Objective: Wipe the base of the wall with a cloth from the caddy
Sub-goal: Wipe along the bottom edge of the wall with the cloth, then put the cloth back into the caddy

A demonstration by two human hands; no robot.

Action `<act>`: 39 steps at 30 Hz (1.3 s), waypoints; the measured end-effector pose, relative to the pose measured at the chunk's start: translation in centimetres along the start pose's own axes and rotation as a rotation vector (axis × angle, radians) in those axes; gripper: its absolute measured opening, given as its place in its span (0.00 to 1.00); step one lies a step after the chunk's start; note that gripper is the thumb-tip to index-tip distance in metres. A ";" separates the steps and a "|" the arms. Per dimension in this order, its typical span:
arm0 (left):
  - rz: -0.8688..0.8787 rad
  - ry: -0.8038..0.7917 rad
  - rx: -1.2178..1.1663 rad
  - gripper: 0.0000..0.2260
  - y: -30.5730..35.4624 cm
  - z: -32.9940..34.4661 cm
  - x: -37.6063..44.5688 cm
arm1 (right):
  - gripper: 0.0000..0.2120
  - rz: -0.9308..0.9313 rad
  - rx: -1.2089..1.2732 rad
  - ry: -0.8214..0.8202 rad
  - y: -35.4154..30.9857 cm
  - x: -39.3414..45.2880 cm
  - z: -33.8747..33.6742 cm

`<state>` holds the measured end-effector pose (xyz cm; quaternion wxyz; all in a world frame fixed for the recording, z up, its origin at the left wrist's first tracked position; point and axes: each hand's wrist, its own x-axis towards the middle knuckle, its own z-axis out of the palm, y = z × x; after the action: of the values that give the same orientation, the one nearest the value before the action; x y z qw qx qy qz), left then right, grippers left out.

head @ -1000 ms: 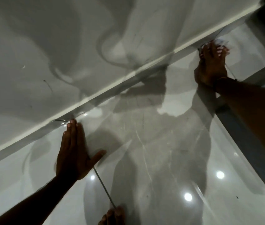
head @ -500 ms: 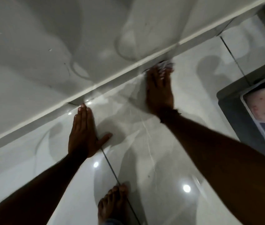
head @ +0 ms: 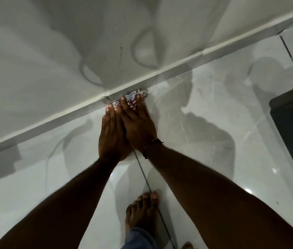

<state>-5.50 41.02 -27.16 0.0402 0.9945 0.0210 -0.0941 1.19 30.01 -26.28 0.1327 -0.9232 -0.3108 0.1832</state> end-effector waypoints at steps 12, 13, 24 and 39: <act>0.135 -0.184 -0.121 0.59 2.2 -7.1 -3.9 | 0.31 0.266 0.597 0.207 0.4 -9.8 -5.6; 0.148 -0.204 -0.119 0.59 3.3 -8.6 -4.6 | 0.33 0.353 0.637 0.233 0.4 -12.4 -6.6; 0.725 -0.268 -0.109 0.53 24.7 -18.0 -6.3 | 0.32 1.114 0.653 0.655 7.6 -41.4 -15.6; 1.034 -0.195 0.094 0.46 46.3 -9.6 -0.7 | 0.33 1.285 0.318 0.681 32.5 -47.7 -13.2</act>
<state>-2.14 -4.34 -14.09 0.0387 0.8624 -0.4804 -0.1547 -11.51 -26.47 -13.90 0.2203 -0.8984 0.3788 -0.0288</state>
